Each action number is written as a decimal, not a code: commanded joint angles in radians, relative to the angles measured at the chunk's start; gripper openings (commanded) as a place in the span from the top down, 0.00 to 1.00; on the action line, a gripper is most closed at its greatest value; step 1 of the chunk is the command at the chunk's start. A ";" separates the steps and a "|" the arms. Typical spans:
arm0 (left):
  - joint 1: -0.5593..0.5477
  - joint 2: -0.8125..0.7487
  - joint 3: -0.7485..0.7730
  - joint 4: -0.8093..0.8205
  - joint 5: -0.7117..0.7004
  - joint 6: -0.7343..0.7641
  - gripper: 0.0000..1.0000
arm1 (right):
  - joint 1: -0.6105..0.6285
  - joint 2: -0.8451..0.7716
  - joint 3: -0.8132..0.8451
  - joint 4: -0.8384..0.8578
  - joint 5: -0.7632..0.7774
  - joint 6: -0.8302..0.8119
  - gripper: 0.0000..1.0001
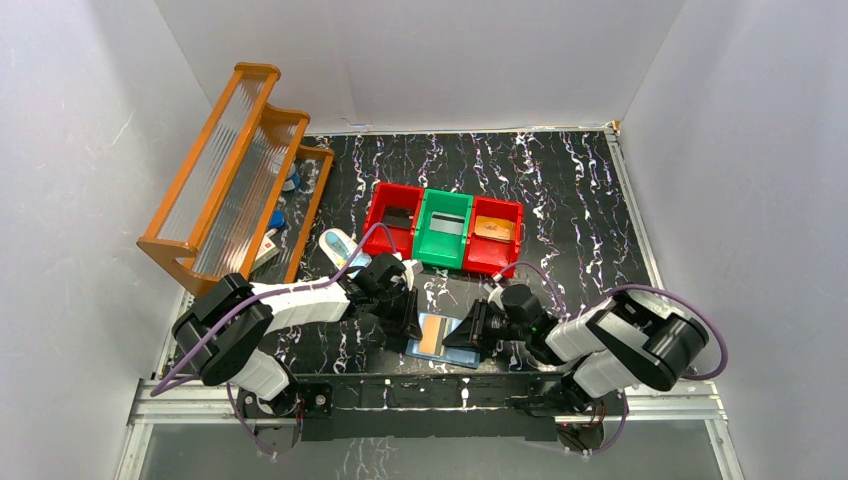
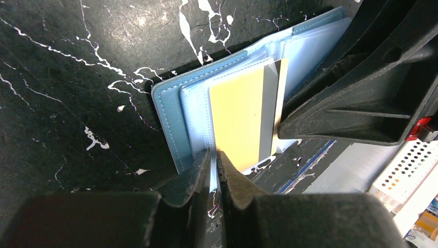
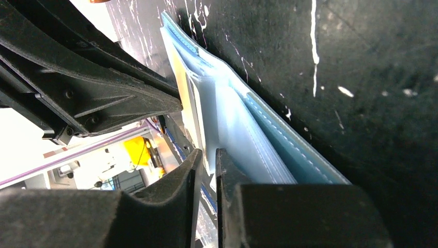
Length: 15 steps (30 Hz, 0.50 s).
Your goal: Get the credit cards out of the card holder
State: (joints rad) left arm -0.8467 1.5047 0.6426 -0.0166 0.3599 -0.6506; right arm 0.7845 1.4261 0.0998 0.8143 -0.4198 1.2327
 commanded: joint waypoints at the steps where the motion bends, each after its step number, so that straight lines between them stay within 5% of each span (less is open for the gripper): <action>1: -0.018 0.071 -0.038 -0.097 -0.133 0.041 0.89 | -0.006 0.045 0.020 0.095 -0.022 0.007 0.78; 10: -0.023 0.071 -0.037 -0.100 -0.142 0.037 0.90 | -0.007 0.088 -0.002 0.182 -0.050 0.018 0.96; 15: -0.022 0.072 -0.039 -0.108 -0.155 0.038 0.90 | -0.014 0.011 -0.031 0.051 0.009 -0.004 1.00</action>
State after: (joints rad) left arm -0.8486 1.5055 0.6445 -0.0196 0.3573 -0.6506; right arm 0.7788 1.5005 0.0959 0.9184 -0.4477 1.2530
